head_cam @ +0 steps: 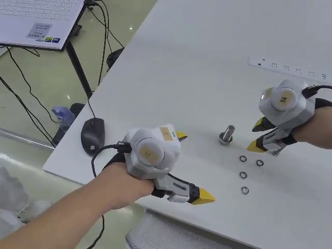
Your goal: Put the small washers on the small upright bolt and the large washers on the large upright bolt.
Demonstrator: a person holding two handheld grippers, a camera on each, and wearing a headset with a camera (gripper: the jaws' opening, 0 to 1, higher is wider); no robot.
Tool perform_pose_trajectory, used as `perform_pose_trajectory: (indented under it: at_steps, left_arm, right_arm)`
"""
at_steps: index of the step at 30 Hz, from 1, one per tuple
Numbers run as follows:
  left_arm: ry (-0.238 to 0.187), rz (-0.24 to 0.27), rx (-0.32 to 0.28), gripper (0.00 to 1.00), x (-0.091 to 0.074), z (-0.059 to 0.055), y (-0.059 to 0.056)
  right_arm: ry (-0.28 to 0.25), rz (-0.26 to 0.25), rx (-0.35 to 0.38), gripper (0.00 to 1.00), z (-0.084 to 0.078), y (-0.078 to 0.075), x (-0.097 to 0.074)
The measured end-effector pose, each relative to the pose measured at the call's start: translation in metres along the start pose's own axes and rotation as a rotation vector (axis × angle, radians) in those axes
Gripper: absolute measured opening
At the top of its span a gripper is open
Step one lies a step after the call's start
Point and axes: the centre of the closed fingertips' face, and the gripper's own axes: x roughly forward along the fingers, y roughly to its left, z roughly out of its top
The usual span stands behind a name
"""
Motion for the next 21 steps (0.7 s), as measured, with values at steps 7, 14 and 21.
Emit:
perform_pose_trajectory:
  at_steps: [7,14,21]
  left_arm:
    - [0.005,-0.003,0.014,0.92,0.004,0.001,0.0]
    - [0.01,-0.003,0.011,0.92,0.005,0.0,0.001]
    - [0.011,-0.008,0.006,0.91,0.007,0.0,0.0]
  right_arm:
    - [0.001,0.004,0.022,0.33,-0.021,0.007,0.002]
    - [0.021,-0.001,0.018,0.31,-0.038,0.011,0.007]
    - [0.029,0.006,0.016,0.29,-0.047,0.012,0.017]
